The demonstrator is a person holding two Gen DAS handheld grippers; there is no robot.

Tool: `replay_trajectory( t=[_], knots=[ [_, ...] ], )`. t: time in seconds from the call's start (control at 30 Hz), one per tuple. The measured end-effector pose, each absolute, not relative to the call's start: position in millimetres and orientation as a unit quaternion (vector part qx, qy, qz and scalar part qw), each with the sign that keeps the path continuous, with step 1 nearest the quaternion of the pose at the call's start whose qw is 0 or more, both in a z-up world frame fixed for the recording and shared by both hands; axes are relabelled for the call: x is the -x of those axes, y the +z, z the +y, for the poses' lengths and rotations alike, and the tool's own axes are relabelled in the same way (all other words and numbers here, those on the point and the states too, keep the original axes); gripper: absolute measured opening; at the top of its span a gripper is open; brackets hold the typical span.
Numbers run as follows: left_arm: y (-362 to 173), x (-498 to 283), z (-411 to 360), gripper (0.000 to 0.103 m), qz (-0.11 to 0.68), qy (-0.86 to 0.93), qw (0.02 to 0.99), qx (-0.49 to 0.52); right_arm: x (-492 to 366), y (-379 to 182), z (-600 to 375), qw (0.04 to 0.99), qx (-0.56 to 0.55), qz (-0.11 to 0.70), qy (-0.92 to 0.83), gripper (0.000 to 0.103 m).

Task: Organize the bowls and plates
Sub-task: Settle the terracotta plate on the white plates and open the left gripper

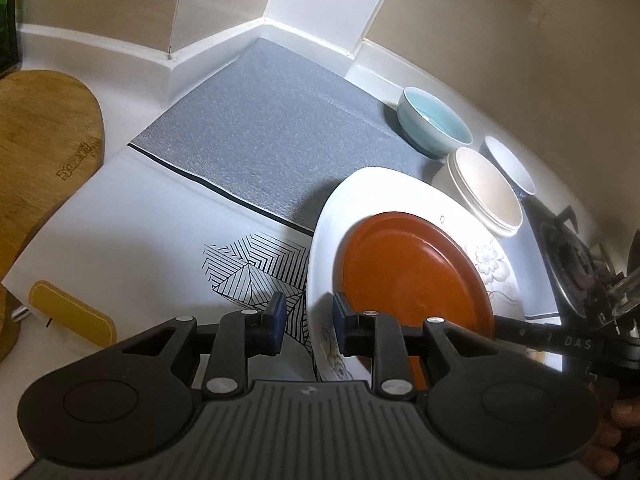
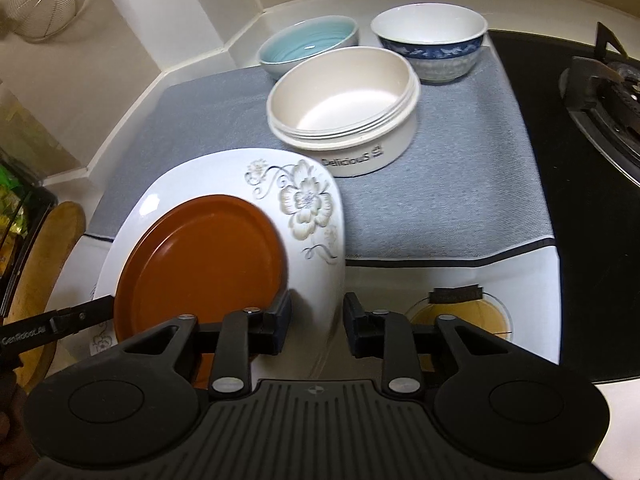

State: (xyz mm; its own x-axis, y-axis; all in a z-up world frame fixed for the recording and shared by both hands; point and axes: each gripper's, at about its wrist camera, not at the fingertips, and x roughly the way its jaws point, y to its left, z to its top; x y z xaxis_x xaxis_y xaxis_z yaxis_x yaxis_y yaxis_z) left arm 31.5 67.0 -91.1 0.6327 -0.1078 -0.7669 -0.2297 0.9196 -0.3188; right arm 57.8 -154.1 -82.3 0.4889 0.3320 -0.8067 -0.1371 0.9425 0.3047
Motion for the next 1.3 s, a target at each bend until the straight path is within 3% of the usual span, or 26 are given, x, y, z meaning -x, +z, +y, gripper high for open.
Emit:
replay_trajectory(
  t=[0.13,0.27,1.3],
  knots=[
    [-92,-33,71,0.026,0.426,0.024,0.881,0.205,-58,-81,-153,0.858,-0.098,0.485,0.136,0.029],
    [-92,-33,73,0.014,0.423,0.007,0.882,0.206,-57,-81,-149,0.861,-0.088,0.482,0.135,0.029],
    [-91,-77,191,0.015,0.384,0.078,0.891,0.231,-98,-93,-50,0.873,-0.068,0.465,0.133,0.03]
  ],
)
